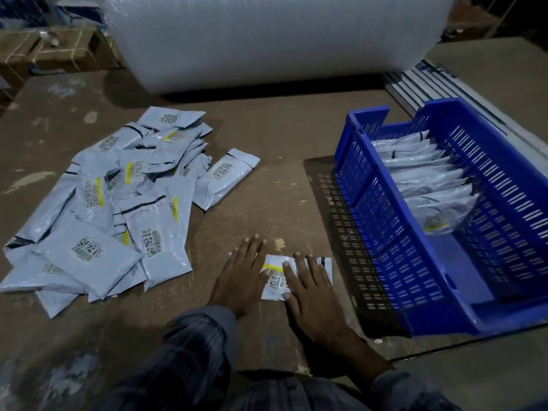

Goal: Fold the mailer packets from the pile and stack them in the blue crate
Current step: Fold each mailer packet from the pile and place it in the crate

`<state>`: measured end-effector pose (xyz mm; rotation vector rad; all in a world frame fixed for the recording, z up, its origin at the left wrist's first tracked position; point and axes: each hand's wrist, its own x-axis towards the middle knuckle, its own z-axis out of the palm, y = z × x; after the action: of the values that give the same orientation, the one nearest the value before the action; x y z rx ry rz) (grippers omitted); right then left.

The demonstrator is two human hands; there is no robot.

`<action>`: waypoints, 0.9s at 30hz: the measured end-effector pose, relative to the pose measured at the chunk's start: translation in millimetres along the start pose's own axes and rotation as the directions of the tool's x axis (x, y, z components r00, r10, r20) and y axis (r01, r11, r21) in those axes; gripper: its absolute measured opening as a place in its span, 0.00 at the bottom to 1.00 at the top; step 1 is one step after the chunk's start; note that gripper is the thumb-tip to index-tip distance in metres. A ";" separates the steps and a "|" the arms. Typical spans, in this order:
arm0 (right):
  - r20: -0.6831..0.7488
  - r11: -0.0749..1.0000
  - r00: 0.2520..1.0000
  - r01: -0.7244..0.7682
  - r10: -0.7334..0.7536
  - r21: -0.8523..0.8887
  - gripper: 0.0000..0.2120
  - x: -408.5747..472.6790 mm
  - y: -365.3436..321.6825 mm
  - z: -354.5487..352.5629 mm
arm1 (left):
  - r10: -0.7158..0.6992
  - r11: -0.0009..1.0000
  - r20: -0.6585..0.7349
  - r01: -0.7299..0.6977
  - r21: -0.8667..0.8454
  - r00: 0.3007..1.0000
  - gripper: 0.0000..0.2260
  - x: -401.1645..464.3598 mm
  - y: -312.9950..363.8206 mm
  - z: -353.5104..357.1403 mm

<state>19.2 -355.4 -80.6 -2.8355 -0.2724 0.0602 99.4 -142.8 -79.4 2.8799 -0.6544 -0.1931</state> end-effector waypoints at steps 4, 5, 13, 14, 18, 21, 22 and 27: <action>-0.052 0.994 0.995 -0.080 0.084 0.074 0.39 18.6 -2.2 -22.4 | -0.202 0.959 -0.148 0.164 -0.231 0.968 0.25 -7.0 -13.1 -11.4; -0.060 0.991 0.993 -0.100 0.105 0.084 0.42 24.8 -2.8 -27.1 | -0.239 0.935 -0.158 0.183 -0.303 0.958 0.24 -8.8 -14.9 -13.9; 0.068 0.996 0.997 -0.034 0.029 0.078 0.24 66.5 -13.3 -35.7 | -0.373 0.815 -0.075 0.289 -0.502 0.925 0.27 -13.2 -8.0 -25.6; 0.073 0.993 0.997 -0.035 0.027 0.117 0.19 67.5 -13.0 -35.5 | -0.381 0.805 -0.062 0.298 -0.512 0.922 0.27 -13.6 -9.1 -25.1; 0.058 0.954 0.996 -0.084 0.070 0.286 0.12 67.0 -8.6 -44.9 | -0.390 0.795 -0.056 0.306 -0.524 0.919 0.23 -8.8 -12.7 -31.6; 0.006 0.935 0.987 -0.152 0.159 0.320 0.07 67.4 -5.9 -75.6 | -0.436 0.761 -0.022 0.356 -0.542 0.900 0.22 -0.3 -6.7 -39.4; -0.025 0.925 0.982 -0.169 0.188 0.339 0.07 67.2 -5.0 -89.5 | -0.462 0.745 -0.007 0.384 -0.546 0.887 0.23 2.8 -5.8 -38.7; -0.155 0.928 0.963 -0.156 0.219 0.338 0.16 61.4 -1.4 -166.2 | -0.464 0.841 0.166 0.491 -0.225 0.870 0.33 23.7 13.3 -33.0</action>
<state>90.6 -389.3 78.0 -2.5074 0.0514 -0.1166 120.6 -160.2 -46.5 2.7256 0.0965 -0.4635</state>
